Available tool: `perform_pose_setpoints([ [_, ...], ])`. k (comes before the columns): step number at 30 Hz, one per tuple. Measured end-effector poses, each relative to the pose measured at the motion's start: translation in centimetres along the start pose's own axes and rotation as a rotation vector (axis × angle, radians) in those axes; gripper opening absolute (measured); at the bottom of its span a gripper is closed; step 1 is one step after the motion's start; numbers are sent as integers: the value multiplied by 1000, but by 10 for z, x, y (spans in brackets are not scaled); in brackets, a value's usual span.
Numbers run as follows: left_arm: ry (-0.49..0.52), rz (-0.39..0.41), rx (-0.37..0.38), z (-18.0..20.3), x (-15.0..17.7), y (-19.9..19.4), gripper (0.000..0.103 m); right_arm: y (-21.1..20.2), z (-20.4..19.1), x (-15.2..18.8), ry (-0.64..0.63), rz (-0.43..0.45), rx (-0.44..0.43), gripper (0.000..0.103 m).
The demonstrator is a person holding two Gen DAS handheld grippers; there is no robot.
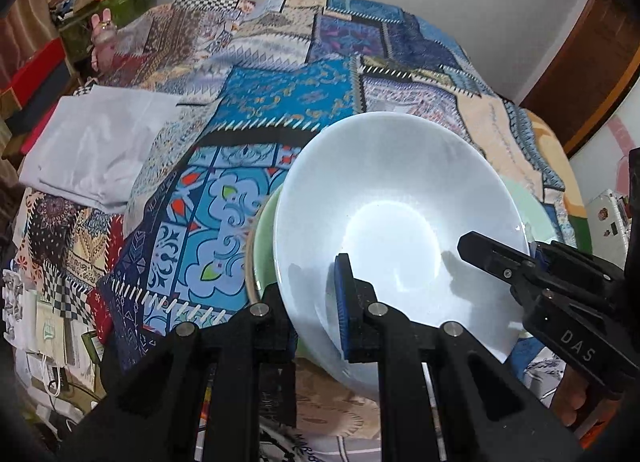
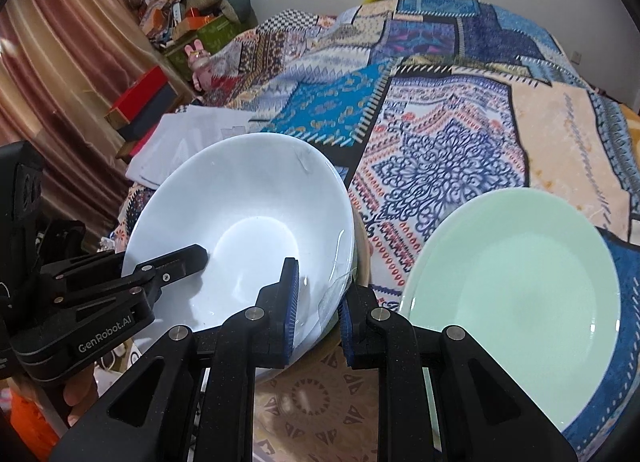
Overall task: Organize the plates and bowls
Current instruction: 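Carry the white spotted bowl with both tools toward the nested bowls, then lower the white spotted bowl into the mint green bowl with both tools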
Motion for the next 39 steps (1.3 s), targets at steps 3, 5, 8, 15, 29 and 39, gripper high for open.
perform_pose_setpoints([
  [3,4,-14,-6,-5,4,6,15,5,-4,1,-25,-15,-2,16],
  [5,14,-11,-16,-7,4,7,15,6,-4,1,-34,-21,1,17],
  [8,22,-12,-25,-9,3,10,15,9,-4,4,-37,-32,-3,17],
  [15,60,-8,-33,-8,4,12,16,8,-5,2,-47,-39,-3,17],
  [29,92,-14,-69,-7,6,15,16,-1,4,5,-42,-32,12,19],
  [39,96,-43,-85,0,4,18,23,-1,8,11,-51,-39,8,29],
])
Point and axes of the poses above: each gripper's, at about its wrist camera, not at the fingertips, and y roughly the way its jaws point, z to its right, x to its underside, the point moved 9 cm from there along y, roughly the way its jaws point
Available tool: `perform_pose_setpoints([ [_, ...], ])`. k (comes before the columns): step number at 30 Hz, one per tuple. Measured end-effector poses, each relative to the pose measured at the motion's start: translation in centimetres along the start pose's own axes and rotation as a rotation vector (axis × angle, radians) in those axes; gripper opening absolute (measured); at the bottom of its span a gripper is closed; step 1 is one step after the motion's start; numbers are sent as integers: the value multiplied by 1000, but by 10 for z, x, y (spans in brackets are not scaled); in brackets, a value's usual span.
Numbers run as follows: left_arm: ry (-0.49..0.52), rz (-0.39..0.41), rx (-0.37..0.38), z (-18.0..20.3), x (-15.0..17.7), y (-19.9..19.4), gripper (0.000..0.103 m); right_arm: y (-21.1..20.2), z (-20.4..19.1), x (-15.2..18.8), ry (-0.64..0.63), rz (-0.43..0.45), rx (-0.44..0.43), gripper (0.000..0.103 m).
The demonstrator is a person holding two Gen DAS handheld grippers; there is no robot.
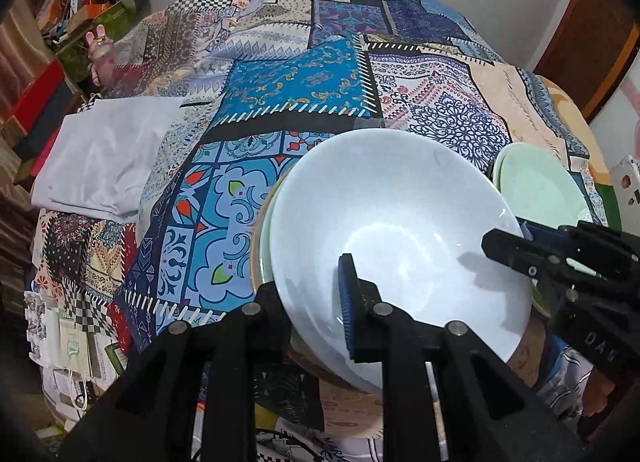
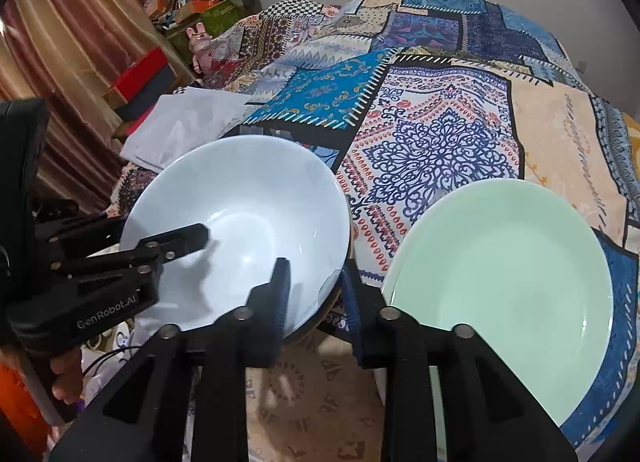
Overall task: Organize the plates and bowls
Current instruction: 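Lower the white spotted bowl into the mint green bowl with both tools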
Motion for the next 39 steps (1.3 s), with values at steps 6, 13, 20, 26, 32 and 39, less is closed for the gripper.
perform_pose_setpoints([
  [6,-34,-40,49,8,-8,-1,42,-6,2,1,-9,15,5,39],
  [13,-56,-46,57,6,-11,-10,50,-9,7,2,10,23,-8,42],
  [20,-74,-37,90,2,-5,-17,50,-12,6,4,18,27,-25,43],
  [26,-50,27,43,-8,-3,-31,61,-10,3,4,18,30,-36,43],
  [32,-118,-24,50,-28,15,-9,61,1,1,5,23,14,-45,43],
  [39,-161,-33,132,-24,25,4,58,17,-3,6,34,-17,-56,41],
])
Point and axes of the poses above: each gripper's, at about its wrist camera, not at the fingertips, and y roughly the way its jaws point, z to its right, x to its underside, the point moved 9 cm from there along y, roughly the way its jaws point
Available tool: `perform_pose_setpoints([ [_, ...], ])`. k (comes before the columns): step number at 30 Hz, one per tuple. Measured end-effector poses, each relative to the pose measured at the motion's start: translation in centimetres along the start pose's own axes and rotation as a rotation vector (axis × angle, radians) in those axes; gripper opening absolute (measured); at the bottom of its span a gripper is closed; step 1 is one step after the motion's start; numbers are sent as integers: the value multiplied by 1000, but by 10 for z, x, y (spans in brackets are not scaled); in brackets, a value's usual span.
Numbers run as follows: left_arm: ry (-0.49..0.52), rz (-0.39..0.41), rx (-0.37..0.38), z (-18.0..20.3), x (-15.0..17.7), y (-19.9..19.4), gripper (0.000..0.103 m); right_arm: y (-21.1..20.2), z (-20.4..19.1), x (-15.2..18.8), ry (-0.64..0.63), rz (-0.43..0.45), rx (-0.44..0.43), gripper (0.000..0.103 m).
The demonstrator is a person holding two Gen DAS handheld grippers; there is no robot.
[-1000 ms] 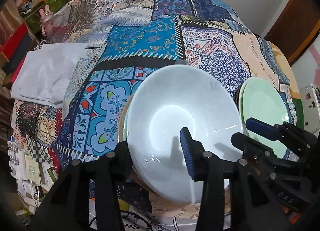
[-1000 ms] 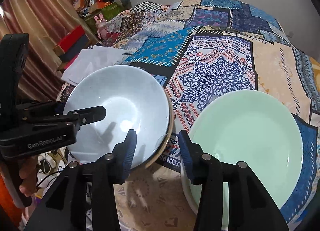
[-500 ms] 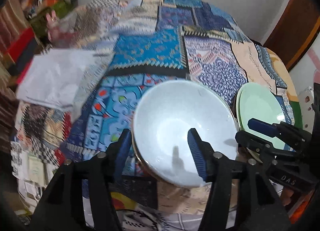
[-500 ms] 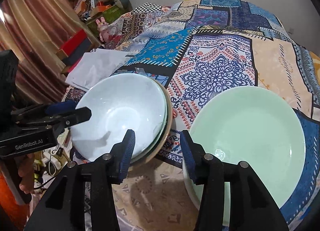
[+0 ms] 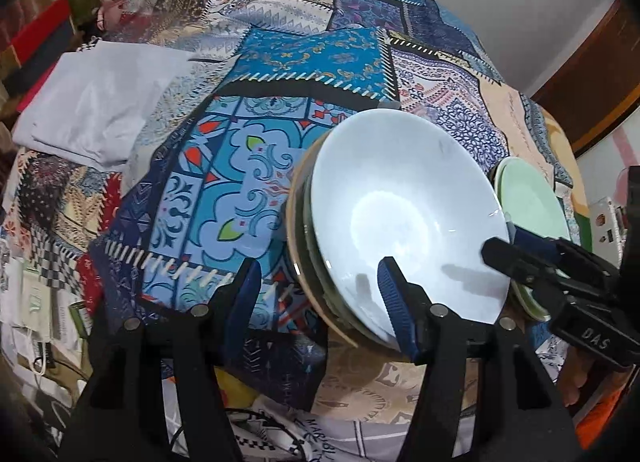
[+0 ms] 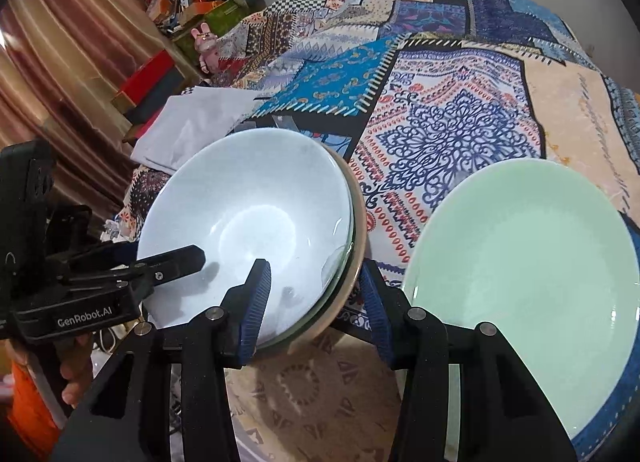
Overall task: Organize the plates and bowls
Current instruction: 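Lower the white spotted bowl into the mint green bowl with both tools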
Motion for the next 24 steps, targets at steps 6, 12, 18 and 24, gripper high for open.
perform_pose_setpoints([
  [6,-4,-33,50,8,2,13,42,11,1,4,20,-30,-9,36],
  [12,-20,-38,79,8,3,22,40,22,-1,6,26,-50,-16,35],
  [18,2,-23,59,10,4,21,40,24,-1,5,15,-42,16,33],
  [24,11,-6,29,12,2,18,40,22,2,3,39,-51,9,32],
])
Point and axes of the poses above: each gripper's, at about its wrist camera, not at the fingertips, and y roughly the way its jaws point, z to its right, x to its underside, the point moved 9 cm from there along y, roughly the way its jaws point
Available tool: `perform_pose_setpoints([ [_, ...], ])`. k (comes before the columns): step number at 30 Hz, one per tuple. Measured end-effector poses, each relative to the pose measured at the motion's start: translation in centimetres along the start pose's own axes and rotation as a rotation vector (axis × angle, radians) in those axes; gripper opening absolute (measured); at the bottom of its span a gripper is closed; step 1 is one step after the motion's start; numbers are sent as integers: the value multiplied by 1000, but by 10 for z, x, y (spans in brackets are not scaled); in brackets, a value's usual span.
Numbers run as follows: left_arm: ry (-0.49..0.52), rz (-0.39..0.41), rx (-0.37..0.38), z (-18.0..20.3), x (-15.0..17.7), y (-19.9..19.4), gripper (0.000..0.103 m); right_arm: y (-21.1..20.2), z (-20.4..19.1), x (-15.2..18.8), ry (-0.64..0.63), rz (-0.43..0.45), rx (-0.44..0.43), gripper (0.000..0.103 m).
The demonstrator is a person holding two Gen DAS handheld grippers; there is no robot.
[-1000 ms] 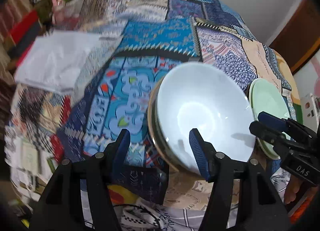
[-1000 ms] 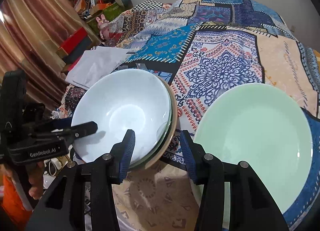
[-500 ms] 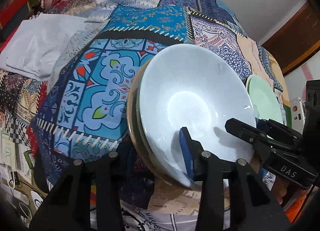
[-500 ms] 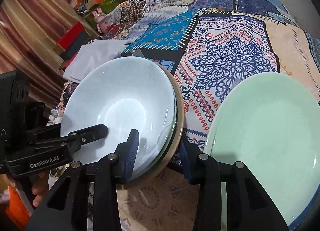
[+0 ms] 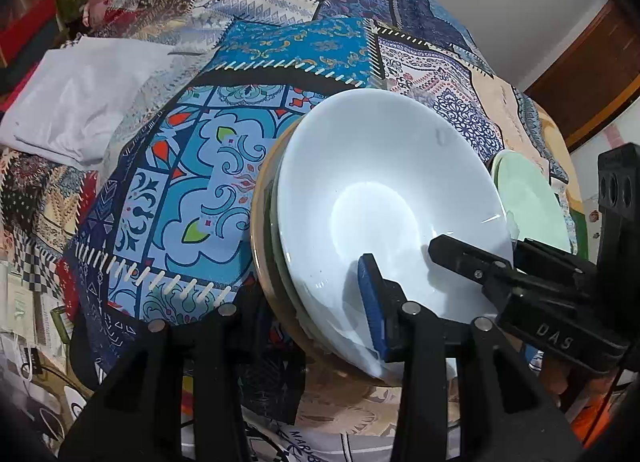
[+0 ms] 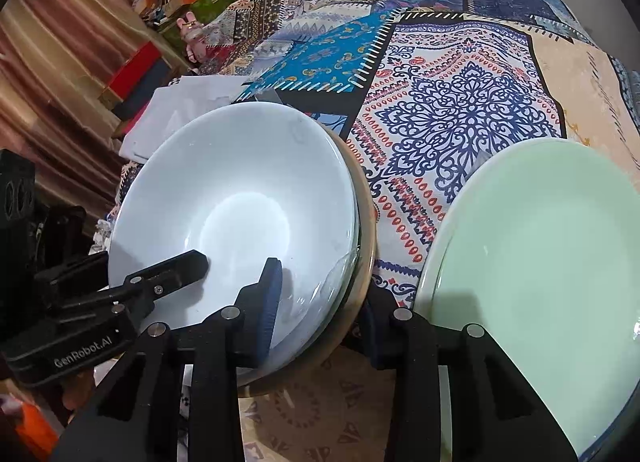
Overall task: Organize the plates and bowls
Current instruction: 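Lower the white spotted bowl into the mint green bowl with both tools, then carry the nested bowl stack with both tools onto the plate stack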
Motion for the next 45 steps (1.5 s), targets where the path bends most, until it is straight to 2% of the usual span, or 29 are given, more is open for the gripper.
perform_pose_setpoints([
  [3,6,12,-25,1,0,-1,40,-2,0,-1,4,4,0,32],
  [10,-8,19,-15,3,-4,-4,40,-14,2,-3,8,34,9,32],
  [17,13,60,-9,17,-14,-18,40,-41,7,-13,12,100,21,32],
  [31,99,133,21,72,-43,-46,40,-93,39,-27,53,203,63,31],
  [45,194,124,83,145,-45,-36,40,-133,97,-12,125,246,137,31],
])
Point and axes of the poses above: each gripper's, at about its wrist camera, not at the fingertips, and y roughly the way its jaws point, z to its right, x to its underside, the point moved 9 cm from there along y, roughly the way its jaws point
